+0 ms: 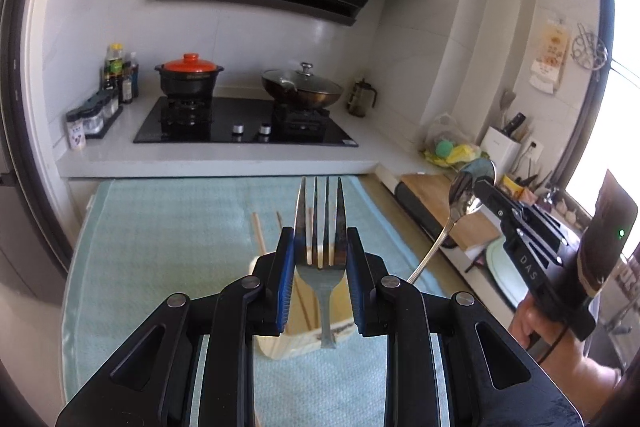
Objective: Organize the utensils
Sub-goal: 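Carry the fork in the left gripper while the right gripper carries the spoon over the caddy, then open the left gripper over the caddy while the right gripper releases the spoon into it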
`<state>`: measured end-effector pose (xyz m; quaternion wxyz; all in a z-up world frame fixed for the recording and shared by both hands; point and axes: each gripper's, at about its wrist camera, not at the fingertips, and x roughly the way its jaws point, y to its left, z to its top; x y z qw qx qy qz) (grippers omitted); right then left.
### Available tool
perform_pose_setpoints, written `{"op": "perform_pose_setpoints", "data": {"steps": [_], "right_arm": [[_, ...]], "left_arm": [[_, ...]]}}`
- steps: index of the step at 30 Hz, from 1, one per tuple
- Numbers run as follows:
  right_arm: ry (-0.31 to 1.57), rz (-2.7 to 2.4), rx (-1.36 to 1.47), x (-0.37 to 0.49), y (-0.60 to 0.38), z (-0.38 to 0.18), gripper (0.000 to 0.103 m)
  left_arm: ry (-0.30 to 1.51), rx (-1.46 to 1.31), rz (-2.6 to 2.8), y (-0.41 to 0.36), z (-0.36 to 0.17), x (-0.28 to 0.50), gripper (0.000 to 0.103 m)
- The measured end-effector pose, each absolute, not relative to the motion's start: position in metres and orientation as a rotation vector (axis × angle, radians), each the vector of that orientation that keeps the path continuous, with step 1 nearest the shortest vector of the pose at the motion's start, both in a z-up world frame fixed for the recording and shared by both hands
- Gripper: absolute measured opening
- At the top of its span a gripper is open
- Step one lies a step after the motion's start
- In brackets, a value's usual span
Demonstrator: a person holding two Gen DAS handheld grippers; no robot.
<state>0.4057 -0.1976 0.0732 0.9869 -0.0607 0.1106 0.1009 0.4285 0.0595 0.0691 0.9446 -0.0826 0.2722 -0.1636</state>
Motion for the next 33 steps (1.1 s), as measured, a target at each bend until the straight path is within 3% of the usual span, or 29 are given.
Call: {"op": "perform_pose_setpoints", "data": {"steps": [6,14,21,22,24,25,26,28,30,33], "right_arm": [[0.25,0.231,-0.179,0.459,-0.17,0.05,0.002],[0.579,0.365,-0.11,0.524,-0.166,-0.029,0.002],[0.758,0.389,-0.047,0.553,-0.169,-0.066,0.004],[0.763,0.377,-0.042,0.554,-0.17,-0.067,0.004],[0.761,0.378,-0.025,0.552,-0.174,-0.062,0.006],[0.753,0.381,-0.015,0.551,-0.176,-0.058,0.012],[0.741,0.385,-0.004,0.546,-0.179,-0.052,0.027],[0.705,0.392,0.018,0.538,-0.188,-0.035,0.047],[0.674,0.396,0.025,0.524,-0.198,-0.014,0.048],[0.661,0.383,-0.042,0.485,-0.212,0.015,0.054]], "left_arm": [[0.587,-0.193,-0.252,0.063,0.048,0.485,0.023],[0.807,-0.21,-0.23,0.053,-0.036,0.537,0.023],[0.879,-0.179,-0.225,0.039,-0.064,0.549,0.025],[0.88,-0.181,-0.219,0.039,-0.063,0.548,0.027],[0.863,-0.189,-0.21,0.042,-0.057,0.546,0.046],[0.84,-0.189,-0.205,0.044,-0.051,0.541,0.059],[0.813,-0.183,-0.198,0.047,-0.043,0.533,0.064],[0.77,-0.16,-0.196,0.053,-0.026,0.516,0.065],[0.724,-0.122,-0.191,0.062,-0.005,0.49,0.071],[0.631,-0.049,-0.155,0.078,0.027,0.431,0.09]]}}
